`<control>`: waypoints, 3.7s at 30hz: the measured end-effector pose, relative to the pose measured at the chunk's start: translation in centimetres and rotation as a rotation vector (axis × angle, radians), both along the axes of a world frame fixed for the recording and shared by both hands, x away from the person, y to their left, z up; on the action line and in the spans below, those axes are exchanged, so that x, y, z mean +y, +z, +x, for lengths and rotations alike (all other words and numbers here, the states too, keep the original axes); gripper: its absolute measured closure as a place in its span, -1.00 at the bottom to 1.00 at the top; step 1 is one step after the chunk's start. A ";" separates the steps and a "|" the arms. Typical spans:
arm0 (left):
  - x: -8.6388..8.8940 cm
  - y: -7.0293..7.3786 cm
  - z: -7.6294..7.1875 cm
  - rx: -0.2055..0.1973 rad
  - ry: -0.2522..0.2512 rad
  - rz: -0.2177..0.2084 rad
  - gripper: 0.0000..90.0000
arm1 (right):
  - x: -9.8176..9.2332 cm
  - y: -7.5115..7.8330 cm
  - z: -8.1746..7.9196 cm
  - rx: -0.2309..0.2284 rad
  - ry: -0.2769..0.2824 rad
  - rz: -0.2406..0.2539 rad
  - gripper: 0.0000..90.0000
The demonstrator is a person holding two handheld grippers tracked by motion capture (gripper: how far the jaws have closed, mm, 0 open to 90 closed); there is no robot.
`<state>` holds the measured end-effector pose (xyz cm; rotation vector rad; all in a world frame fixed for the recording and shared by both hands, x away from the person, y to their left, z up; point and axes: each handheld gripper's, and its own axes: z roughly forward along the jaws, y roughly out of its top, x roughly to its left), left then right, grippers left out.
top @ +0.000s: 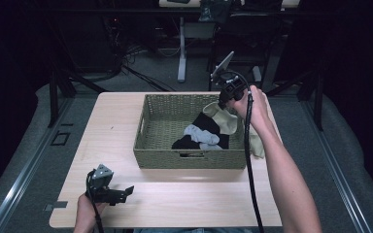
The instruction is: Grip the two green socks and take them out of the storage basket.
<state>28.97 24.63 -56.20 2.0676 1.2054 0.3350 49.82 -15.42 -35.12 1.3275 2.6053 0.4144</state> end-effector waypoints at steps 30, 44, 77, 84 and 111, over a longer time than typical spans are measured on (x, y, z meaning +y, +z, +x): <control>-0.1 0.0 0.0 0.004 -0.005 0.000 -1.00 | -8.7 4.7 -3.6 -0.105 -0.111 0.023 0.94; -0.1 0.0 0.1 0.004 -0.005 0.003 -1.00 | -14.3 0.2 -3.8 -0.073 -0.236 0.025 0.94; -0.1 0.0 0.1 0.002 -0.005 0.002 -1.00 | -17.2 -13.2 -0.8 0.112 -0.382 0.030 0.92; -0.1 0.0 0.1 0.001 -0.004 0.002 -1.00 | -17.3 -12.5 -1.6 0.070 -0.389 0.058 0.35; -0.2 0.0 0.1 -0.002 -0.008 0.010 -1.00 | -16.2 -10.0 -13.4 -0.151 -0.206 0.171 -0.79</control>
